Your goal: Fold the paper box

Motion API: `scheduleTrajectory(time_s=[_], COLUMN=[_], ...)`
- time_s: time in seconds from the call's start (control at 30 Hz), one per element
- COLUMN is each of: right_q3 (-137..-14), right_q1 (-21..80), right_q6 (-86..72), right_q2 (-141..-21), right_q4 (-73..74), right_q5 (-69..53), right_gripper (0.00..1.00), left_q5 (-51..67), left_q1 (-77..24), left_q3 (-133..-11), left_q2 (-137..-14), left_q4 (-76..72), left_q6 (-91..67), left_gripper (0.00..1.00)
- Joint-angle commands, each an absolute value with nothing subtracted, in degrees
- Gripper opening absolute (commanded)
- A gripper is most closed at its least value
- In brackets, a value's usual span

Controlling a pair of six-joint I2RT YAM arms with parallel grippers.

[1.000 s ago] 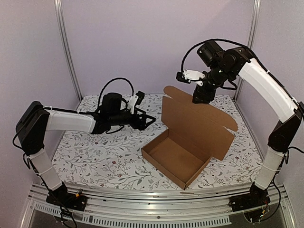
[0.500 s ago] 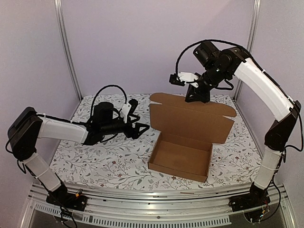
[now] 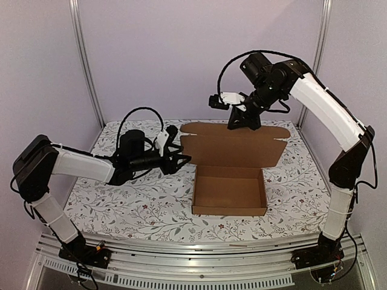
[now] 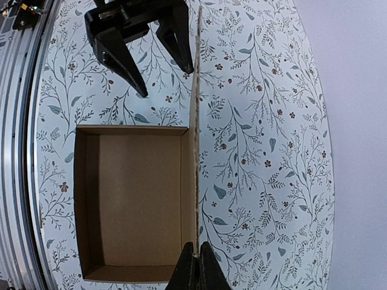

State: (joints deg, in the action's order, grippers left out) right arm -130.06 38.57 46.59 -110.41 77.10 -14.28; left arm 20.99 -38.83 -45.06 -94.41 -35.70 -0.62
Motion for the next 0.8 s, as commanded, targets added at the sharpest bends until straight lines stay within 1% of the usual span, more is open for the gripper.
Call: scheduleTrajectory(time_s=[0.0, 0.07, 0.17, 0.3, 0.4, 0.47, 0.53, 0.67, 0.77], right_q3=[-131.46, -131.48, -131.93, -132.88, -132.85, -132.88, -132.81, -132.8, -132.72], right_q1=[38.56, 38.59, 38.6, 38.59, 38.58, 38.61, 38.62, 38.65, 38.62], right_q6=[47.26, 47.53, 47.92, 47.74, 47.34, 46.67, 46.1, 45.63, 45.28], right_q2=[-110.67, -110.65, -110.57, -110.57, -110.4, -110.52, -110.33, -110.13, -110.06], right_q4=[93.88, 94.26, 95.29, 96.31, 96.01, 95.44, 95.05, 95.0, 94.83], right_q5=[-16.92, -17.19, -18.02, -19.38, -19.08, -18.23, -18.03, -18.53, -19.31], right_gripper=[0.04, 0.04, 0.03, 0.03, 0.04, 0.04, 0.04, 0.04, 0.04], left_q5=[16.41, 15.37, 16.91, 13.53, 9.0, 3.55, 0.92, 2.1, 10.17], left_q1=[-39.64, -39.66, -39.64, -39.64, -39.56, -39.49, -39.46, -39.46, -39.79], left_q3=[-44.68, -43.98, -44.45, -43.96, -46.49, -48.23, -48.37, -47.4, -44.78], left_q2=[-95.34, -94.56, -92.52, -91.12, -92.09, -92.76, -92.89, -92.8, -92.26], left_q4=[-40.87, -41.96, -36.02, -32.92, -29.45, -26.71, -26.26, -26.44, -31.49], left_q6=[1.5, 2.66, 5.19, 7.38, 7.21, 5.38, 3.72, 3.32, 5.33], left_gripper=[0.6, 0.62, 0.65, 0.69, 0.67, 0.65, 0.66, 0.68, 0.7])
